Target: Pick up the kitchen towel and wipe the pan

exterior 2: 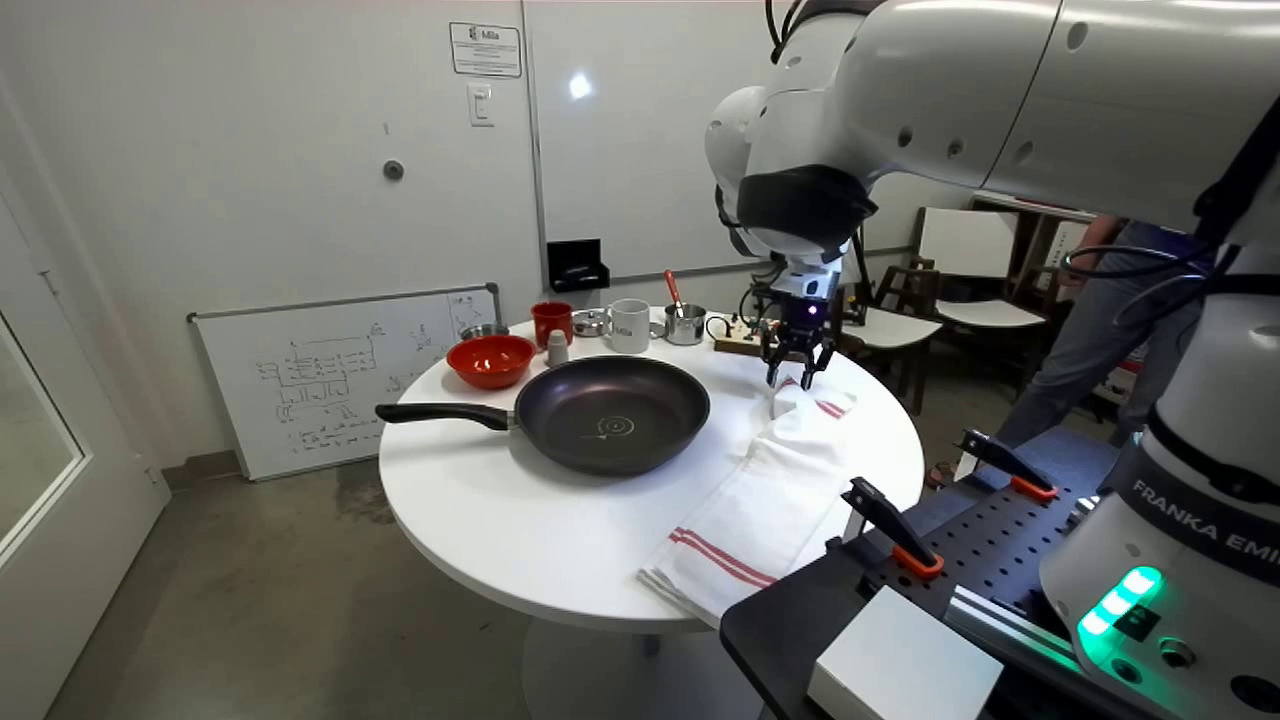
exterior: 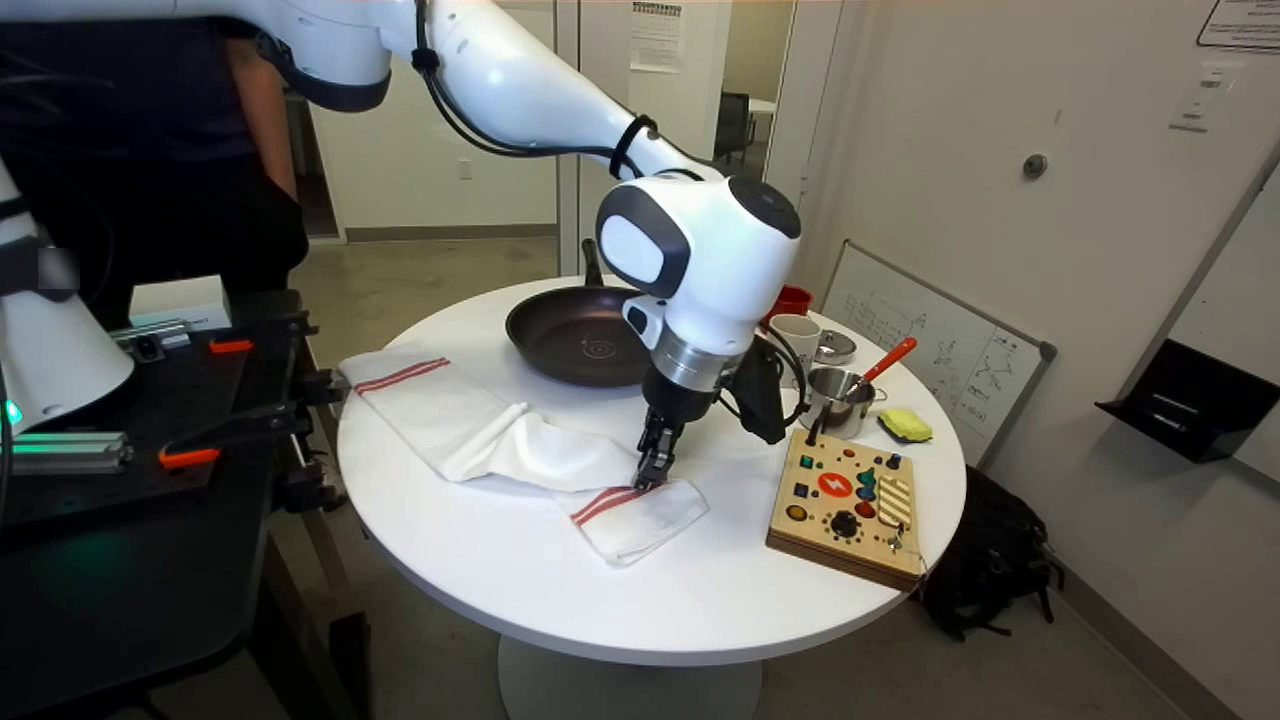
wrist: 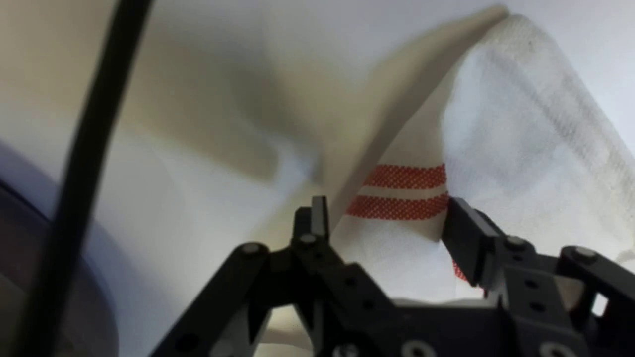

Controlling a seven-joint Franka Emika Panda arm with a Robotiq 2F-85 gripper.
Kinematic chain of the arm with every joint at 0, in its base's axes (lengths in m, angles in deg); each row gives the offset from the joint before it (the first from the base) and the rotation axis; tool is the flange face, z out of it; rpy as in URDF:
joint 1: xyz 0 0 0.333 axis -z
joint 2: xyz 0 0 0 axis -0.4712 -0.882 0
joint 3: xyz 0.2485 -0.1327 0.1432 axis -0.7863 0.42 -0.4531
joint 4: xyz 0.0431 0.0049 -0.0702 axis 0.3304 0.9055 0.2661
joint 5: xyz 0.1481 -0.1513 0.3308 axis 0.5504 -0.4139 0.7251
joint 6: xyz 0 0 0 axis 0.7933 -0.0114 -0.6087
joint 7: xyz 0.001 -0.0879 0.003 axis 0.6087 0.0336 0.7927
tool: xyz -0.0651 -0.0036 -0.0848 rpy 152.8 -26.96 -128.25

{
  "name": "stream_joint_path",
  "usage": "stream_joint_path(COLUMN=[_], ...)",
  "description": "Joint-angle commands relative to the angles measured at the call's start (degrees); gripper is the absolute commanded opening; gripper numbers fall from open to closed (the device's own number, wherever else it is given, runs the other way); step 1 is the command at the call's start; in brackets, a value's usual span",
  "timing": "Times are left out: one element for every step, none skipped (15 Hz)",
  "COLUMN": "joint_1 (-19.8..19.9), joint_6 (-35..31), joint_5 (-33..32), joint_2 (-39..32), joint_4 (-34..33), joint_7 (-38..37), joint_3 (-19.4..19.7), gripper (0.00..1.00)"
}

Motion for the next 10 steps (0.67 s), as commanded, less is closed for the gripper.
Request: stream_joint_path(joint_1=[0.69,0.76,0.73,0.79,0.76,0.61,0.39,0.37,0.34,0.34], joint_6=[-0.27,-0.28,-0.37,-0.36,-0.24,-0.16,-0.42,-0.34,-0.21,-0.01], joint_5=[0.21,0.25,0.21,0.0,-0.3,-0.81,-1.29,-1.66,-1.85,-1.81], joint_2=[0.0,0.0,0.0,0.0,0.0,0.0,0.0,0.0,0.01,0.02], joint_4=[-0.34,-0.3,0.02,0.12,0.42,0.55,0.72,0.38,0.04,-0.42], joint_7=[0.0,0.0,0.0,0.0,0.0,0.0,0.0,0.0,0.0,0.0], joint_3=[-0.07,-0.01,0.12,0.31,0.64,1.21,1.71,2.22,2.74,3.32], gripper=[0.29,0.22,0.15,0.07,0.04,0.02,0.0,0.0,0.03,0.04])
